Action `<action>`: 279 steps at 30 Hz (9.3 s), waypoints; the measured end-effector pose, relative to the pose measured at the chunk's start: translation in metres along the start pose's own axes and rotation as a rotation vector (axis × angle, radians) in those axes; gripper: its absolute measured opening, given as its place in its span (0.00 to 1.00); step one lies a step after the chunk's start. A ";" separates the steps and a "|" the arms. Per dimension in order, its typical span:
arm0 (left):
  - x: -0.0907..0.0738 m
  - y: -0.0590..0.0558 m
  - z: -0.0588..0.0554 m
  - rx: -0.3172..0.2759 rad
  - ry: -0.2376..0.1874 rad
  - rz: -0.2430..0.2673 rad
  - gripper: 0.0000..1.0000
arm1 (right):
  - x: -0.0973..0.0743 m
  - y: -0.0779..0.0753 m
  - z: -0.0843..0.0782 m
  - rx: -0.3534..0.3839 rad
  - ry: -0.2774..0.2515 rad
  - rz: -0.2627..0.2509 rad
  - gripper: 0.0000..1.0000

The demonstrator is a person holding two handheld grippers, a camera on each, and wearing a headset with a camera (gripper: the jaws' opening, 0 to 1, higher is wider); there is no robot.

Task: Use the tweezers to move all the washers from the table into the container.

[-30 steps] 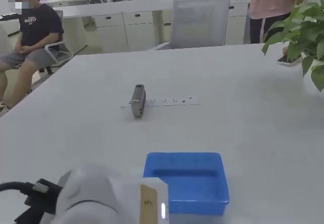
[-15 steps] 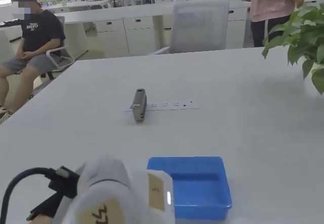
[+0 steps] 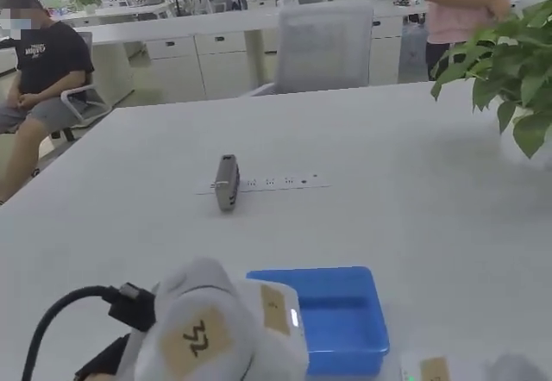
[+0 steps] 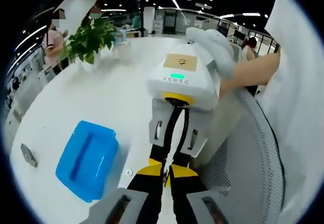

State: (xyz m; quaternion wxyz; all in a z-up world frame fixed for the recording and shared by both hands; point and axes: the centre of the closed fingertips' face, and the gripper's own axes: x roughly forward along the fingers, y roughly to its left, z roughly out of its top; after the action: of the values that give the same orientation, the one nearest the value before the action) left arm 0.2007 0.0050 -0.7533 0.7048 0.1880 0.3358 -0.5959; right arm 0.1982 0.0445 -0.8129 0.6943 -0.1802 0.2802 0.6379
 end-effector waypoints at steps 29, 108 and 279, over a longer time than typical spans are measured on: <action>-0.108 0.057 -0.031 -0.382 -0.647 0.726 0.83 | -0.040 -0.044 0.020 0.361 -0.185 -0.188 0.03; -0.107 0.063 -0.067 -0.385 -0.569 0.803 0.85 | -0.072 -0.147 0.042 0.363 -0.231 -0.411 0.03; -0.090 0.061 -0.091 -0.371 -0.383 0.787 0.72 | -0.031 -0.004 -0.035 0.344 0.035 -0.298 0.04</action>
State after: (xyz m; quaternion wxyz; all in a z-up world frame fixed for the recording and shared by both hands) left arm 0.2310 0.1433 -0.7627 0.9480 0.0588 0.2037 -0.2375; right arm 0.1958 -0.0019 -0.8217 0.7966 -0.1096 0.3670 0.4678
